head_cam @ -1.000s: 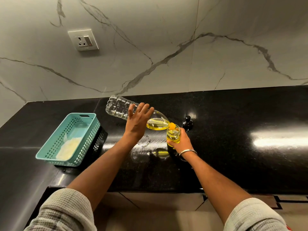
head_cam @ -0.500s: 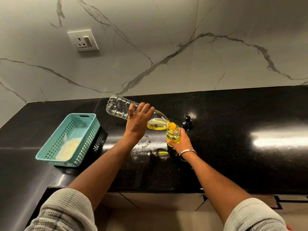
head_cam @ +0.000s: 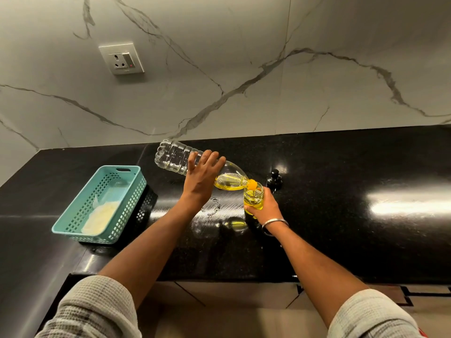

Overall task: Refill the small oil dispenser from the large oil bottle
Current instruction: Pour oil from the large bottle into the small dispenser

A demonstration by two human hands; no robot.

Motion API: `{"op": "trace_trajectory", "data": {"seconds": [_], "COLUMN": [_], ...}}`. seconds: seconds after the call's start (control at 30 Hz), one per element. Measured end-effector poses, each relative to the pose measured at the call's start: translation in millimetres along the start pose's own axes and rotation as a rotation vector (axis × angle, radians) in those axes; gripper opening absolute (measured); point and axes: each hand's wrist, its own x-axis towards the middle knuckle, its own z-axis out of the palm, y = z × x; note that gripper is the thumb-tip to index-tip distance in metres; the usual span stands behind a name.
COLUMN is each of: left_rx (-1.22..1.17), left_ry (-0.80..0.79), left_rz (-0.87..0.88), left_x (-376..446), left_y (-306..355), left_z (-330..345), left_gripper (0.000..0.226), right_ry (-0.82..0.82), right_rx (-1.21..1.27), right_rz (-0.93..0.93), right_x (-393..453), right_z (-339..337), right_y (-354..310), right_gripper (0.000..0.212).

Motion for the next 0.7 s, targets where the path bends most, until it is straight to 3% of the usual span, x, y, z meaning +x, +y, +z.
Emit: {"op": "trace_trajectory", "data": {"seconds": [0.7], "left_rx": [-0.002], "left_ry": [0.011], "left_rz": [0.000], "left_x": [-0.1], "left_y": [-0.9], "left_z": [1.2], "left_gripper": [0.068], "right_ry": [-0.010], "right_rx": [-0.006], "right_rz": [0.003], "right_x": [0.2], "right_z": [-1.0], "right_y": [-1.0], "right_gripper": [0.067]}}
